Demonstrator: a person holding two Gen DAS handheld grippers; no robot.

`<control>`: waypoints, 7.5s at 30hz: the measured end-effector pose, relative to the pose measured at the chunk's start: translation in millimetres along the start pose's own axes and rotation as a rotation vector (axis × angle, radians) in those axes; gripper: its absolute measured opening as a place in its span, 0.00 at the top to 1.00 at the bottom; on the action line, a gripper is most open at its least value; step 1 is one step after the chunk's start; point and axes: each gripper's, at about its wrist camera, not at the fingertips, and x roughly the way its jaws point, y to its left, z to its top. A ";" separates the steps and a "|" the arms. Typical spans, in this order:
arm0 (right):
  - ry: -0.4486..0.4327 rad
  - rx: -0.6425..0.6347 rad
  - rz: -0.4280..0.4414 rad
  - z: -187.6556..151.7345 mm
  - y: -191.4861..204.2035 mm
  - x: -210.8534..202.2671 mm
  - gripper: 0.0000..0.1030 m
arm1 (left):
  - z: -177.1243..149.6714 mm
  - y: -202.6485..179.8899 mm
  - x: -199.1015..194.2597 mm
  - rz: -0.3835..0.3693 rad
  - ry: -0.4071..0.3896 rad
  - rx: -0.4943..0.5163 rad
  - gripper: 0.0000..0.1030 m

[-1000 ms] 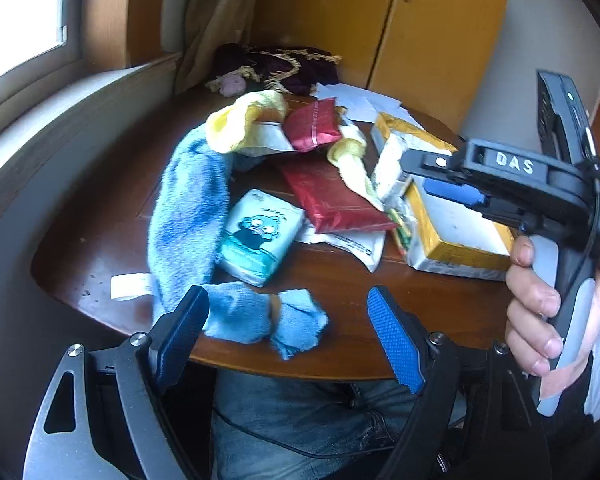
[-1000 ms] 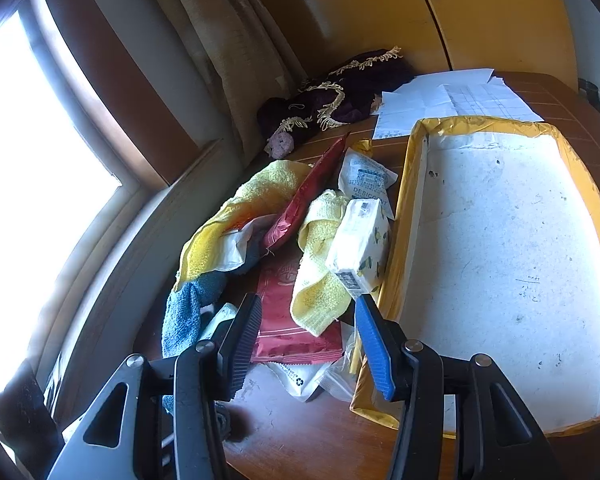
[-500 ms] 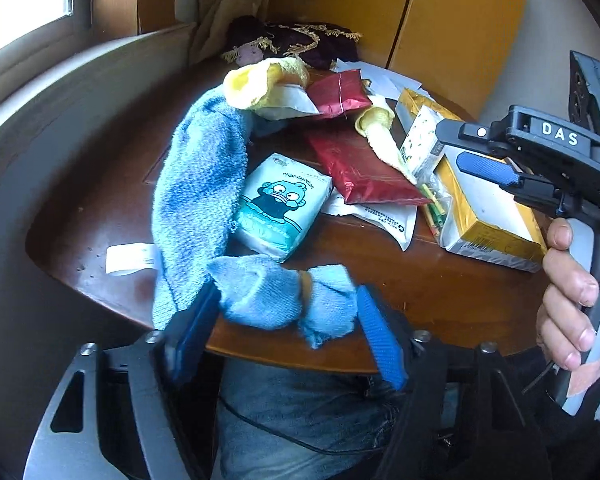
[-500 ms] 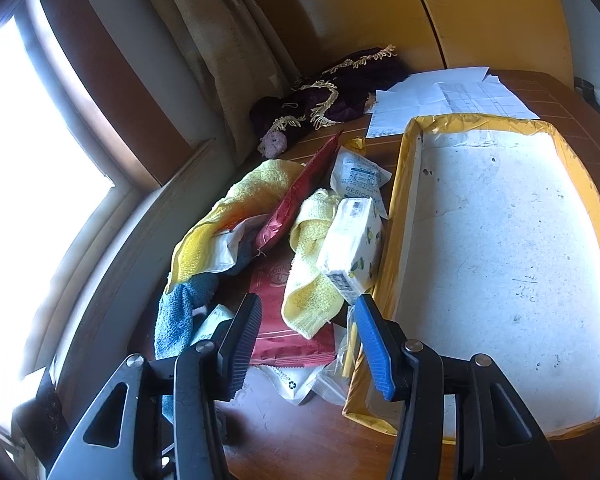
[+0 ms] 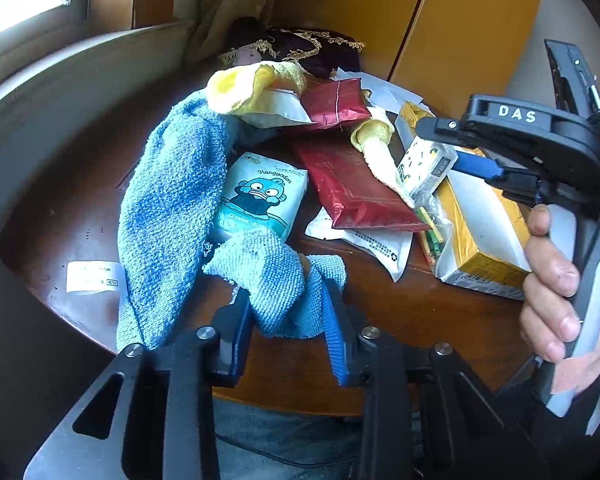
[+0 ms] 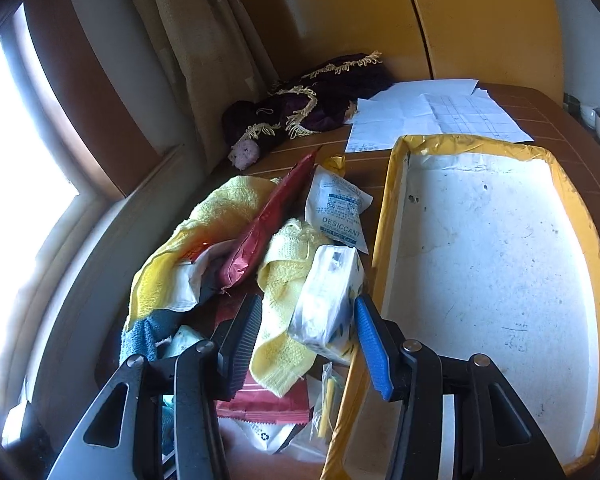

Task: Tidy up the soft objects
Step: 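Grasp the lemon-print tissue pack with the right tool while the left lifts the blue cloth, then lower the blue cloth and tissue pack into the tray and open both tools, then withdraw both open tools from the tray back over the heap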

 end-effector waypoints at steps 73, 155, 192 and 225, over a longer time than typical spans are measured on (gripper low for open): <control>-0.068 0.169 -0.123 67.5 -168.2 -28.9 0.78 | 147.9 -188.6 118.2 -0.233 0.075 0.191 0.73; -0.133 0.133 0.152 33.5 -74.4 -48.3 0.32 | 123.4 -79.8 43.8 -0.260 -0.030 -0.055 0.36; -0.005 0.107 0.291 17.9 -43.0 -21.5 0.38 | 112.7 -34.5 27.0 -0.202 -0.099 -0.139 0.36; 0.006 0.106 0.295 15.5 -38.6 -22.4 0.38 | 111.2 -34.4 25.6 -0.201 -0.092 -0.133 0.36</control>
